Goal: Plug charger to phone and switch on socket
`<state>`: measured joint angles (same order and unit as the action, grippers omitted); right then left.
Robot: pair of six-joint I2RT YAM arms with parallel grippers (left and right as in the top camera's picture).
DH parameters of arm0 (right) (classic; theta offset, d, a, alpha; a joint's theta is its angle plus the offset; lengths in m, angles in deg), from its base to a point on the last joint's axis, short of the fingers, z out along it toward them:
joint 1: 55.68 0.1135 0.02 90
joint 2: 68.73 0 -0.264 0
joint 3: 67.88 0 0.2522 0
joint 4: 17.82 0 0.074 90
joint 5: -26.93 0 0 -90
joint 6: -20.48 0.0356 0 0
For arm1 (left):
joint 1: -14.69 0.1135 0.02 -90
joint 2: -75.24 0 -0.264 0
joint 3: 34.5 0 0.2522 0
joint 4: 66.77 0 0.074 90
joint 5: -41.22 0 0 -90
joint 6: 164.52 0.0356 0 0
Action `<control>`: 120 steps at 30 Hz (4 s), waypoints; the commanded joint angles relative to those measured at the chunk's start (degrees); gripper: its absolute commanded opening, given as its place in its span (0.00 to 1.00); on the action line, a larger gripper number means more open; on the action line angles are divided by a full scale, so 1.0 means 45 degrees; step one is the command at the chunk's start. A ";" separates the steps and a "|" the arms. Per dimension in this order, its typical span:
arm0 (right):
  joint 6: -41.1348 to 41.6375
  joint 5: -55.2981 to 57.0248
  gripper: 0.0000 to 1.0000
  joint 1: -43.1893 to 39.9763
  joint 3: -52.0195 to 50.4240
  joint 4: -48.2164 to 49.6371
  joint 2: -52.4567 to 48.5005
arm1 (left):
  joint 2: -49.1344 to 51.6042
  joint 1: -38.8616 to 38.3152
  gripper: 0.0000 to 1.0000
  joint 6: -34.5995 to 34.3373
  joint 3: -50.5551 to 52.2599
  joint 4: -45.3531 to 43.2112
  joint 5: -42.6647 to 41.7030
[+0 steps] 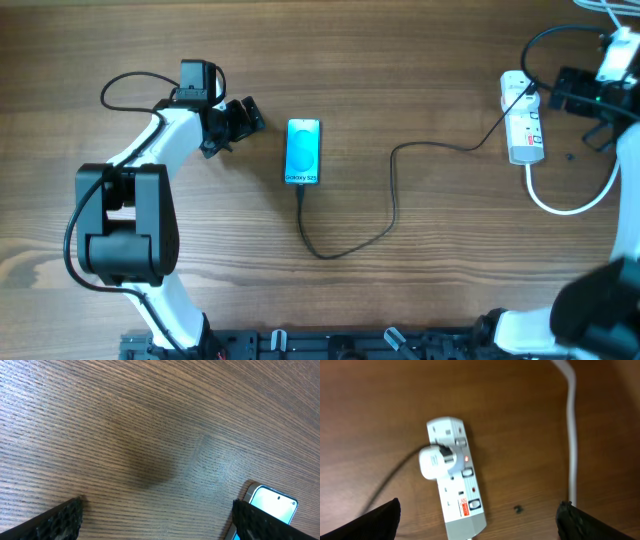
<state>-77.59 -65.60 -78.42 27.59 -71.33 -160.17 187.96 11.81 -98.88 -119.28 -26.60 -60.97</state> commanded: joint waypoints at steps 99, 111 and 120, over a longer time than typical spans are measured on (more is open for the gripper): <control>-0.0515 -0.0602 1.00 0.4838 -1.7690 1.4965 1.0355 | 0.0549 0.0107 1.00 -0.0117 0.0403 0.0029 0.0306; -0.0544 -0.0597 1.00 0.4838 -1.8093 1.1672 1.0909 | 0.0549 0.0107 1.00 -0.0117 0.0403 0.0024 0.0306; -0.0544 0.0408 1.00 0.4843 -1.8093 1.1662 1.1944 | 0.0549 0.0107 1.00 -0.0121 0.0398 0.0024 0.0306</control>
<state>-79.91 -65.29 -56.96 -53.76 -18.94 -108.28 187.96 11.81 -98.88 -119.24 -26.86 -60.75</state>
